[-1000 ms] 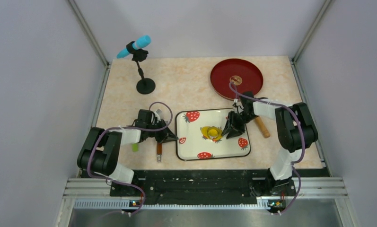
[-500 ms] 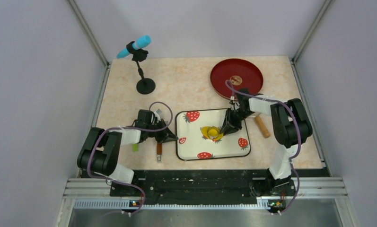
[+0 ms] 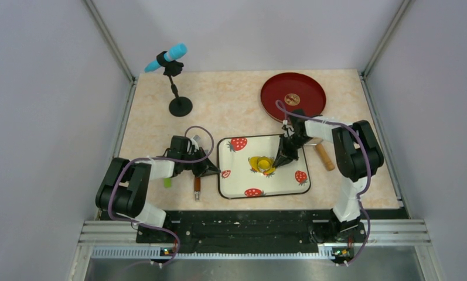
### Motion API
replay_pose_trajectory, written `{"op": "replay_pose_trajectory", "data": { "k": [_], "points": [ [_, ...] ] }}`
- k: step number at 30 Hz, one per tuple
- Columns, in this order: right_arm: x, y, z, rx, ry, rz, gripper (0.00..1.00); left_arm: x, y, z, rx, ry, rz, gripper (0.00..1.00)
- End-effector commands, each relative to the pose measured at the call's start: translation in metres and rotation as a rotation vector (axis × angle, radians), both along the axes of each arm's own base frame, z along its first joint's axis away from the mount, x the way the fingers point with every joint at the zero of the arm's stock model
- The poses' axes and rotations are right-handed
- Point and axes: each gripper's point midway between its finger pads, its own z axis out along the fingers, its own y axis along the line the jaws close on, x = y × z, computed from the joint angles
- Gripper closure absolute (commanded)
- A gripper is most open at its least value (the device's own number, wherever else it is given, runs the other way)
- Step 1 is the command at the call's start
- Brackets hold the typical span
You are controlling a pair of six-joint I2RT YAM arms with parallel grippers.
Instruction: Roll out the dumpling wrappers from the dough
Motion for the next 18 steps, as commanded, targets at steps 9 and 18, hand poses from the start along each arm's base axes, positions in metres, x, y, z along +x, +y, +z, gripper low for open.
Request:
{"op": "replay_pose_trajectory", "data": {
  "k": [9, 18],
  "points": [
    [0.03, -0.019, 0.006, -0.2, -0.183, 0.068, 1.0, 0.004, 0.003, -0.01, 0.04, -0.018, 0.02, 1.0],
    [0.041, -0.028, 0.014, -0.262, -0.212, 0.078, 1.0, 0.005, 0.003, -0.01, 0.046, -0.018, 0.019, 1.0]
  ]
}}
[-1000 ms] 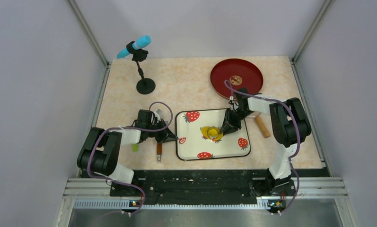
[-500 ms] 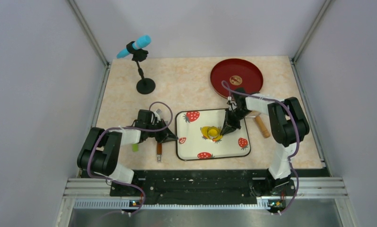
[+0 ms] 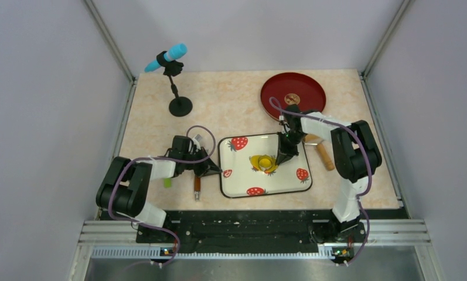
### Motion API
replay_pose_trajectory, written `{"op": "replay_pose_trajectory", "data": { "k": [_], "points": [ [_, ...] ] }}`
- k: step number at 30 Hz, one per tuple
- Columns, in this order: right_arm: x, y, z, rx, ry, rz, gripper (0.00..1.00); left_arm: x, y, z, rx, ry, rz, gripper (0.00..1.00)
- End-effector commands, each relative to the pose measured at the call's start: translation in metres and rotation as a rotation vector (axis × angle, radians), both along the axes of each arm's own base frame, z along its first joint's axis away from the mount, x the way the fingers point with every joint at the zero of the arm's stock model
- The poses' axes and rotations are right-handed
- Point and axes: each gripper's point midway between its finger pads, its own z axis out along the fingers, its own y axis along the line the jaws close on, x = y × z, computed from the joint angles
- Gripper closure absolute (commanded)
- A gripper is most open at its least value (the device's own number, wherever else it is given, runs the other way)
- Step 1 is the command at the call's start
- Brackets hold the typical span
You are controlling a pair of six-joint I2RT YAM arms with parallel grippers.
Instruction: Roll out the dumpling wrappers from the dough
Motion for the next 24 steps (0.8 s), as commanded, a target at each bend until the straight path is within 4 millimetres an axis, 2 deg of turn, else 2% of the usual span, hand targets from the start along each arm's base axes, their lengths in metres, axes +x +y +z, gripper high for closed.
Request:
{"op": "replay_pose_trajectory", "data": {
  "k": [1, 11, 14, 15, 17, 24],
  "points": [
    [0.03, -0.015, 0.01, -0.092, -0.131, 0.006, 1.0, 0.003, 0.006, -0.011, 0.044, 0.002, 0.028, 1.0],
    [0.04, -0.015, 0.027, -0.101, -0.167, 0.005, 1.0, 0.003, 0.005, -0.011, 0.054, 0.002, 0.023, 1.0],
    [0.042, -0.016, 0.028, -0.113, -0.175, 0.005, 1.0, 0.003, 0.005, -0.012, 0.057, 0.003, 0.024, 1.0],
    [0.052, -0.014, 0.028, -0.106, -0.213, 0.003, 1.0, 0.003, 0.005, -0.012, 0.057, 0.004, 0.022, 1.0],
    [0.045, -0.019, 0.027, -0.129, -0.179, 0.009, 1.0, 0.003, 0.005, -0.012, 0.057, 0.004, 0.021, 1.0],
    [0.055, -0.018, 0.027, -0.142, -0.185, 0.017, 1.0, 0.003, 0.005, -0.012, 0.057, 0.003, 0.02, 1.0]
  ]
}}
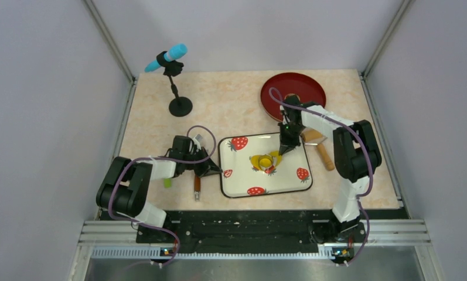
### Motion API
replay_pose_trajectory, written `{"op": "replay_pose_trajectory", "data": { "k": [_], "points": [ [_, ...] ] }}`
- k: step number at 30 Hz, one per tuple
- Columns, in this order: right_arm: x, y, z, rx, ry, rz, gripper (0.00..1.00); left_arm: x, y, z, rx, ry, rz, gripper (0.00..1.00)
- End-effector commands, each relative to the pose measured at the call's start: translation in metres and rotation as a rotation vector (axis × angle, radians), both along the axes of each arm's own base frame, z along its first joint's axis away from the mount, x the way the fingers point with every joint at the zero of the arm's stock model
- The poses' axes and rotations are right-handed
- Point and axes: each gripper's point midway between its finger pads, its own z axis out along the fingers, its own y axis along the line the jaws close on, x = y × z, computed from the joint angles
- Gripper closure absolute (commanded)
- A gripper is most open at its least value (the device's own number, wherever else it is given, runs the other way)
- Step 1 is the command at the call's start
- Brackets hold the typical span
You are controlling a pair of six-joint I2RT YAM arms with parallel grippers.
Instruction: Roll out the dumpling wrappers from the dough
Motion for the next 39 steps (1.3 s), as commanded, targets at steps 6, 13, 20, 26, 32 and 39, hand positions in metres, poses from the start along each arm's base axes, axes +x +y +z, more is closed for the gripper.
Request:
{"op": "replay_pose_trajectory", "data": {
  "k": [6, 13, 20, 26, 32, 39],
  "points": [
    [0.035, 0.006, 0.017, -0.003, -0.065, 0.022, 1.0, 0.003, 0.007, -0.012, 0.057, 0.009, 0.025, 1.0],
    [0.044, 0.024, 0.027, 0.052, -0.065, 0.044, 1.0, 0.003, 0.007, -0.012, 0.057, 0.008, 0.026, 1.0],
    [0.046, 0.053, 0.039, 0.088, -0.077, 0.087, 1.0, 0.003, 0.007, -0.012, 0.056, 0.008, 0.026, 1.0],
    [0.045, 0.09, 0.052, 0.125, -0.079, 0.16, 1.0, 0.003, 0.006, -0.013, 0.055, 0.011, 0.025, 1.0],
    [0.035, 0.116, 0.065, 0.147, -0.08, 0.221, 1.0, 0.003, 0.006, -0.013, 0.054, 0.012, 0.023, 1.0],
    [0.018, 0.138, 0.081, 0.189, -0.087, 0.272, 1.0, 0.004, 0.006, -0.013, 0.053, 0.011, 0.021, 1.0]
  ]
}}
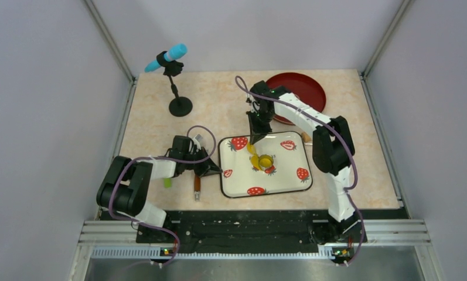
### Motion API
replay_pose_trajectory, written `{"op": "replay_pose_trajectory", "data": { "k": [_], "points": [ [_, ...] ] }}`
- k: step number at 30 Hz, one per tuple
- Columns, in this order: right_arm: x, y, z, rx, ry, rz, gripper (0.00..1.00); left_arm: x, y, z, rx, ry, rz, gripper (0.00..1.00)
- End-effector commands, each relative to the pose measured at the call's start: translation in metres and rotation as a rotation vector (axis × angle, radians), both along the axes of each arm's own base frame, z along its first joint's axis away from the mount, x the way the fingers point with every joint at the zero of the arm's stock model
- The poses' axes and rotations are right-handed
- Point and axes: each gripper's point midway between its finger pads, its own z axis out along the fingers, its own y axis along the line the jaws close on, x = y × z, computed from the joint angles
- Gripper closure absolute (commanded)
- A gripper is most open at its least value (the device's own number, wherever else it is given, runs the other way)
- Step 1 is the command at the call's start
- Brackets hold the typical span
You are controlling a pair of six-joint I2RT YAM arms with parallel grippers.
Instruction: Roll out the dumpling wrappers from the dough
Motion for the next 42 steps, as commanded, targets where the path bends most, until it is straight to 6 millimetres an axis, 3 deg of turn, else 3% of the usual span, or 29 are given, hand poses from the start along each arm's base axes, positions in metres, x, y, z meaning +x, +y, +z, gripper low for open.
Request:
{"op": "replay_pose_trajectory", "data": {
  "k": [1, 16, 29, 42],
  "points": [
    [-0.008, 0.021, 0.026, 0.062, -0.021, 0.028, 1.0, 0.005, 0.007, -0.013, 0.06, 0.008, 0.027, 1.0],
    [-0.043, 0.039, 0.049, 0.125, -0.01, 0.1, 1.0, 0.004, 0.007, -0.014, 0.06, 0.014, 0.025, 1.0],
    [-0.081, 0.03, 0.074, 0.196, -0.003, 0.101, 1.0, 0.004, 0.006, -0.014, 0.061, 0.014, 0.023, 1.0],
    [-0.098, 0.015, 0.102, 0.23, -0.056, 0.085, 1.0, 0.004, 0.006, -0.014, 0.061, 0.013, 0.021, 1.0]
  ]
}}
